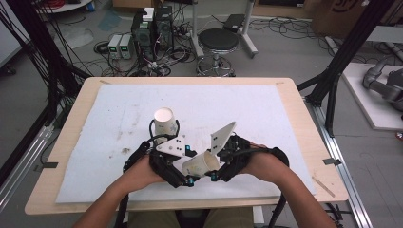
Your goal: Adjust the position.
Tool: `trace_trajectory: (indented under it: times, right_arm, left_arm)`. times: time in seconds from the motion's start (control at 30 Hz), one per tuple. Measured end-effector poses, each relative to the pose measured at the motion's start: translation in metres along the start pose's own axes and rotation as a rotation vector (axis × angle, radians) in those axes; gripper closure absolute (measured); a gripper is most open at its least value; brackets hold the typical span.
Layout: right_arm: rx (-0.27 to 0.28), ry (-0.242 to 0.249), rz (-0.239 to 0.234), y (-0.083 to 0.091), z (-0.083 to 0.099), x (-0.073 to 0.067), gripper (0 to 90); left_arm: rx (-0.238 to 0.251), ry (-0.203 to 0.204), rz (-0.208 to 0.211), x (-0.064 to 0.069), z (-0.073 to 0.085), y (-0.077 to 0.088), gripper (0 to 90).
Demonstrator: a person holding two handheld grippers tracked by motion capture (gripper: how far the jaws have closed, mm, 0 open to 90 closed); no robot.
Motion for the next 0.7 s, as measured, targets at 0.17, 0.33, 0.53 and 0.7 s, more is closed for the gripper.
trace_trajectory:
  times: [0.17,0.33,0.53,0.7]
  right_arm:
    - [-0.041,0.005,-0.009,-0.005,-0.001,-0.003,33.8]
    - [-0.068,0.017,-0.016,-0.008,-0.002,-0.004,33.9]
    - [-0.093,0.034,-0.021,-0.010,-0.004,-0.005,34.0]
    - [-0.100,0.040,-0.031,-0.012,-0.004,-0.006,34.4]
  left_arm:
    - [-0.025,0.002,0.020,0.000,0.002,-0.004,28.3]
    - [-0.040,0.002,0.038,0.001,0.003,-0.006,32.6]
    - [-0.050,-0.004,0.056,0.003,0.005,-0.009,36.0]
    - [-0.047,-0.004,0.064,0.004,0.006,-0.010,36.8]
Point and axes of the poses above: each handheld gripper's, and its own axes: y roughly backward along the jaws, z roughly out of its underside, x roughly to its right, the point moved 7 cm from there along -y, roughly forward along the jaws, and after that the axes turned 2 degrees about -x, right-handed, at the moved point
